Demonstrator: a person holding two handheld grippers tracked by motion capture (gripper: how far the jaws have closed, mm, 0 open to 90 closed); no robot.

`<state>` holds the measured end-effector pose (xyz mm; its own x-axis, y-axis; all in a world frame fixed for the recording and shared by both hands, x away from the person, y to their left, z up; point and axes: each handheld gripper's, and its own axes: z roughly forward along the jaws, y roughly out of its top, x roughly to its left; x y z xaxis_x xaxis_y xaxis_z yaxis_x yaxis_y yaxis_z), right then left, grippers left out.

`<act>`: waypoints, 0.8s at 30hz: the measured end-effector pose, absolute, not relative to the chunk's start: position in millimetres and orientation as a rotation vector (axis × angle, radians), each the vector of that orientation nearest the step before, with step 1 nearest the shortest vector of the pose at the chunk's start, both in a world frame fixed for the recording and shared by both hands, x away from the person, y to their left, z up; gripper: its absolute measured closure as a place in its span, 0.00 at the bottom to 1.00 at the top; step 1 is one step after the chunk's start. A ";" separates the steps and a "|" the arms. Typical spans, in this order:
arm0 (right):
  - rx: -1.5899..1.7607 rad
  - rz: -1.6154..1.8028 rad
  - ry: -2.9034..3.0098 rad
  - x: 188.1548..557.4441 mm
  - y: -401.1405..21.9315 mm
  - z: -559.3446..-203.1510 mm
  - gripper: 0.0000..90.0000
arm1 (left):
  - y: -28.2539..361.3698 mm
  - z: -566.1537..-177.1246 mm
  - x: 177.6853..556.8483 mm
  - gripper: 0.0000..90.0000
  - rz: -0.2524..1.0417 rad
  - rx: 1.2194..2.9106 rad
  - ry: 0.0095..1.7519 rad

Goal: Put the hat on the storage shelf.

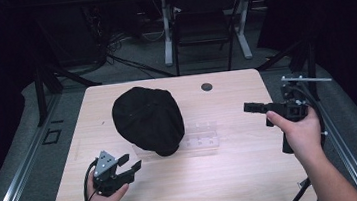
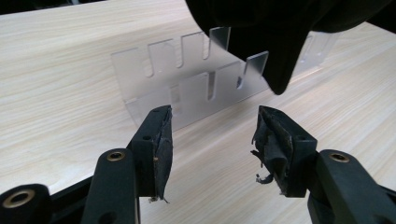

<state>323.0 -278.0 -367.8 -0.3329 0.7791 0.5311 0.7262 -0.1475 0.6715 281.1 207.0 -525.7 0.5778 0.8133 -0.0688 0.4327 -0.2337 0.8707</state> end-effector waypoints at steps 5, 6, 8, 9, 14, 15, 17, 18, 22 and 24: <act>1.722 1.430 2.039 308.7 -277.0 -383.7 0.77 | 212.0 -532.0 280.1 0.52 0.498 1.862 1.026; 1.718 1.416 2.044 306.5 -276.6 -387.4 0.77 | 212.9 -533.0 280.2 0.52 0.493 1.868 1.028; 1.703 1.398 2.051 302.3 -275.9 -394.8 0.77 | 213.9 -535.3 280.0 0.51 0.489 1.867 1.033; 1.699 1.385 2.049 300.3 -275.8 -398.4 0.77 | 214.6 -536.2 279.7 0.51 0.485 1.864 1.038; 1.672 1.352 2.035 289.9 -277.4 -414.9 0.77 | 216.8 -539.3 280.1 0.50 0.479 1.850 1.050; 1.673 1.354 2.034 287.8 -278.1 -418.6 0.77 | 216.9 -539.9 280.4 0.50 0.480 1.851 1.049; 1.671 1.334 2.035 285.1 -279.2 -423.4 0.76 | 217.1 -540.7 280.5 0.50 0.476 1.853 1.052; 1.666 1.330 2.028 283.1 -279.7 -427.0 0.76 | 217.2 -541.0 280.5 0.50 0.473 1.854 1.053; 1.662 1.303 2.031 278.4 -280.3 -441.1 0.75 | 216.5 -542.3 280.9 0.50 0.446 1.841 1.058; 1.653 1.293 2.032 275.6 -279.6 -449.2 0.73 | 216.2 -542.4 280.7 0.51 0.422 1.830 1.060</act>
<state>275.6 -279.6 -449.2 -0.3431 0.8744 0.3430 0.6812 -0.0198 0.7318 280.7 216.2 -542.4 0.5652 0.8108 -0.1519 0.4848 -0.1775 0.8564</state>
